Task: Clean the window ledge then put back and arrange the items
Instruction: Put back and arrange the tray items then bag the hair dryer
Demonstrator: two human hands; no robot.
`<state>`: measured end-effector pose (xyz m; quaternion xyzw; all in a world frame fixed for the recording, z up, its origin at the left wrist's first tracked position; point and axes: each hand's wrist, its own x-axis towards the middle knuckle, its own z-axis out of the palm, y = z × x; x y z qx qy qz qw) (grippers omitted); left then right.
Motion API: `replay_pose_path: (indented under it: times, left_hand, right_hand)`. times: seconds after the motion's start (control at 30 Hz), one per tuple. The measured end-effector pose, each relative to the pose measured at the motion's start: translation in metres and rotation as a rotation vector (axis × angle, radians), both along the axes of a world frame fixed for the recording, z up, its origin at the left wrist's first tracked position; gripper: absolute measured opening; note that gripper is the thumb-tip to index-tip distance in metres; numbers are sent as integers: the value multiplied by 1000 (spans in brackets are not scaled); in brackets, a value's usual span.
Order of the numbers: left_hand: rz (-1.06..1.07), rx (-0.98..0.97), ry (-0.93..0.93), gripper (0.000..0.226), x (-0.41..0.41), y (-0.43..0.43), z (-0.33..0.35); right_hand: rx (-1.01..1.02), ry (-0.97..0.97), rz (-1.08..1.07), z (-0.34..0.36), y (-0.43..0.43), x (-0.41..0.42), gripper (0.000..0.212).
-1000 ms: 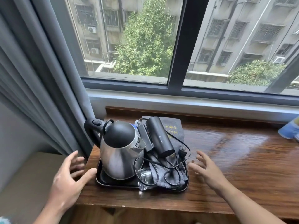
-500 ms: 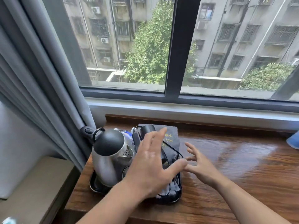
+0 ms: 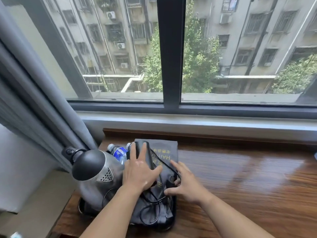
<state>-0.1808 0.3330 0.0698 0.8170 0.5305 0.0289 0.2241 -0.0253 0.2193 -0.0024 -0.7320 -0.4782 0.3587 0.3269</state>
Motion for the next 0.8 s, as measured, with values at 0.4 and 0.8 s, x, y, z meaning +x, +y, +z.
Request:
replay_pose_path:
  times: [0.4, 0.8]
  left_hand:
    - [-7, -74, -76, 116, -2, -2, -12]
    - [-60, -94, -324, 112, -7, -38, -15]
  right_hand:
    - [50, -55, 25, 1, 1, -14, 96]
    - [133, -73, -90, 28, -29, -9, 84]
